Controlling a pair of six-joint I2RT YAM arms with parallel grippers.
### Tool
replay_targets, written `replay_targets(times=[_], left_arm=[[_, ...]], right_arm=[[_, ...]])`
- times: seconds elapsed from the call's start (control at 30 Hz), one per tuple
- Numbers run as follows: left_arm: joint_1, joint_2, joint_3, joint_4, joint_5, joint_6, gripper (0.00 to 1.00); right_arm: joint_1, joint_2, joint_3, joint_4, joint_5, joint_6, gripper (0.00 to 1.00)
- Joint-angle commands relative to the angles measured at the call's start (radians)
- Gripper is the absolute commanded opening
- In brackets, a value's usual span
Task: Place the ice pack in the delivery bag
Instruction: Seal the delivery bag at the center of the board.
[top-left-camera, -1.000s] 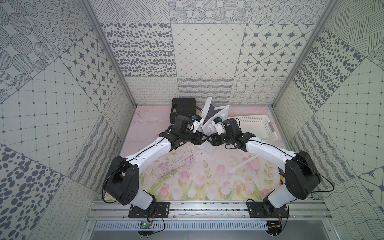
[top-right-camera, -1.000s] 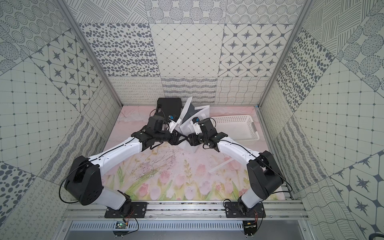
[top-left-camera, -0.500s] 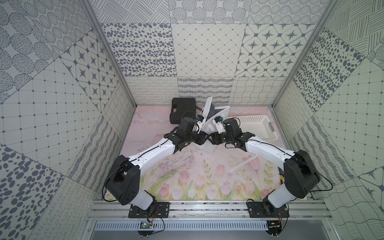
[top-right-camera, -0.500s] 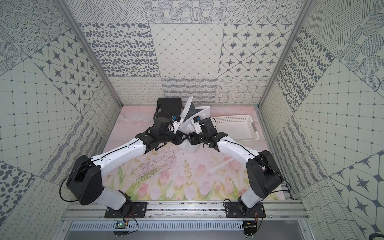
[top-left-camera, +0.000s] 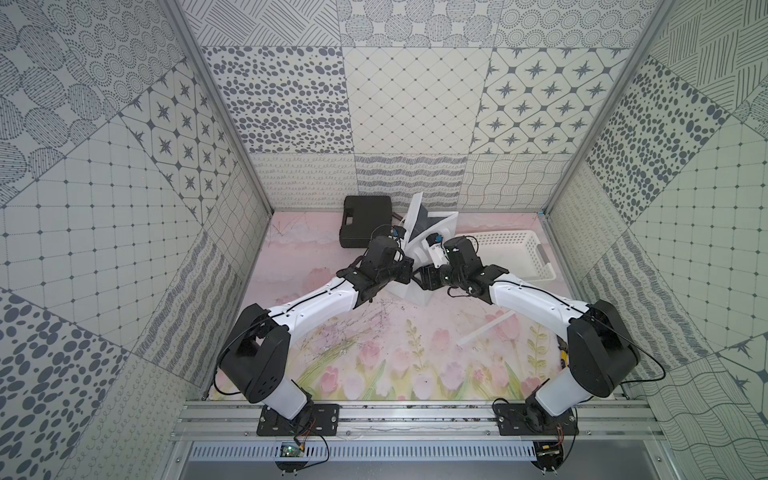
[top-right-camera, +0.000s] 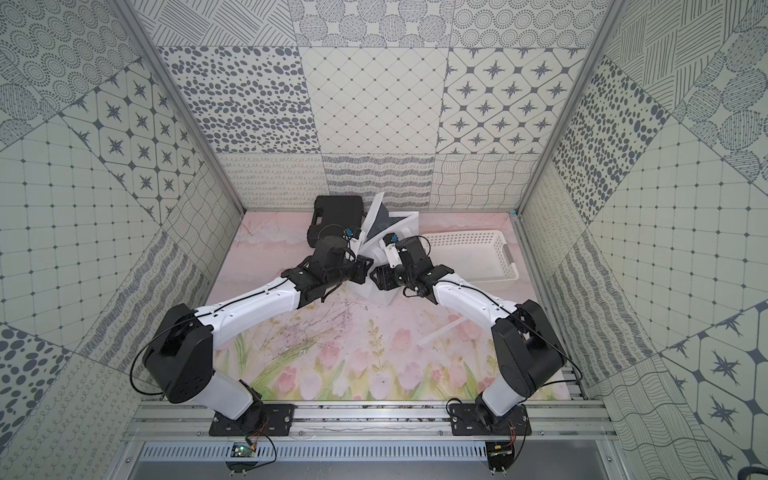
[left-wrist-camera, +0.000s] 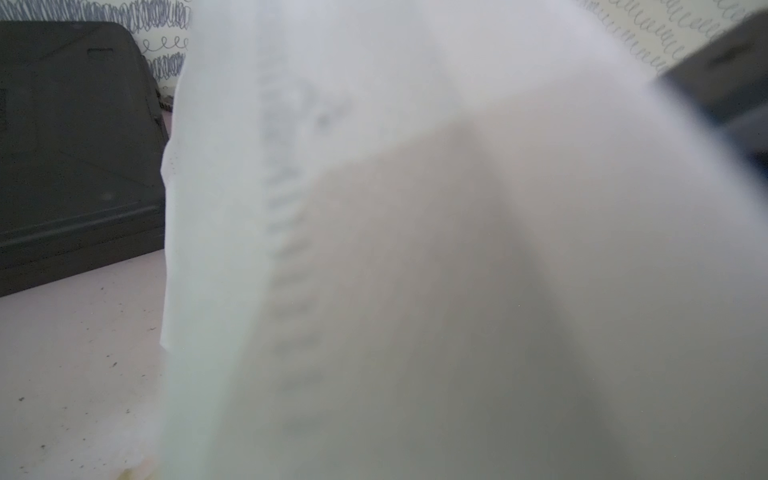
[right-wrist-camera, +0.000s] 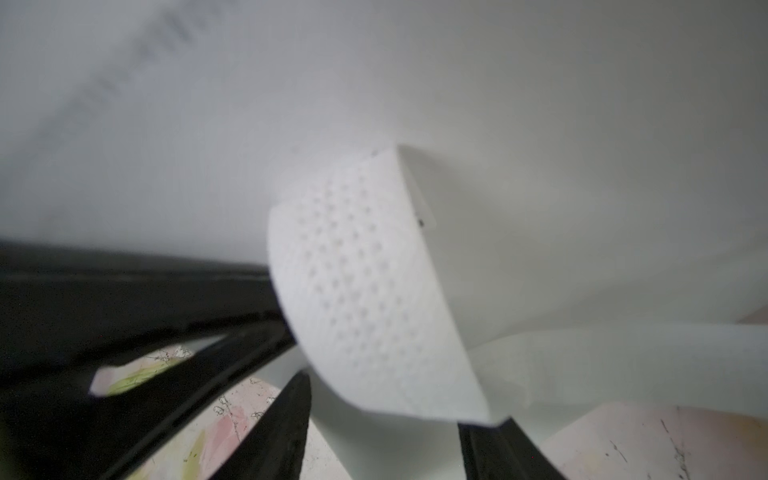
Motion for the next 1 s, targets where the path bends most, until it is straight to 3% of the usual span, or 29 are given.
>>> replay_targets(times=[0.0, 0.2, 0.37, 0.53, 0.8, 0.97], left_arm=[[-0.009, 0.012, 0.024, 0.122, -0.063, -0.033, 0.0], [-0.004, -0.032, 0.005, 0.086, -0.055, 0.047, 0.0], [0.056, -0.09, -0.004, -0.014, 0.088, 0.093, 0.0], [0.148, -0.147, -0.019, -0.118, 0.275, 0.125, 0.0], [0.201, -0.203, -0.013, -0.288, 0.415, 0.229, 0.0], [0.211, -0.198, 0.003, -0.345, 0.479, 0.263, 0.0]], right_arm=[[0.001, -0.06, -0.002, -0.029, 0.012, -0.068, 0.63], [-0.113, -0.204, -0.052, -0.063, -0.051, -0.159, 0.66], [-0.23, -0.24, -0.037, -0.067, -0.151, -0.256, 0.67], [-0.315, -0.155, 0.051, -0.064, -0.238, -0.337, 0.7], [-0.342, -0.012, 0.156, 0.029, -0.33, -0.474, 0.73], [-0.346, 0.065, 0.221, 0.06, -0.426, -0.452, 0.68]])
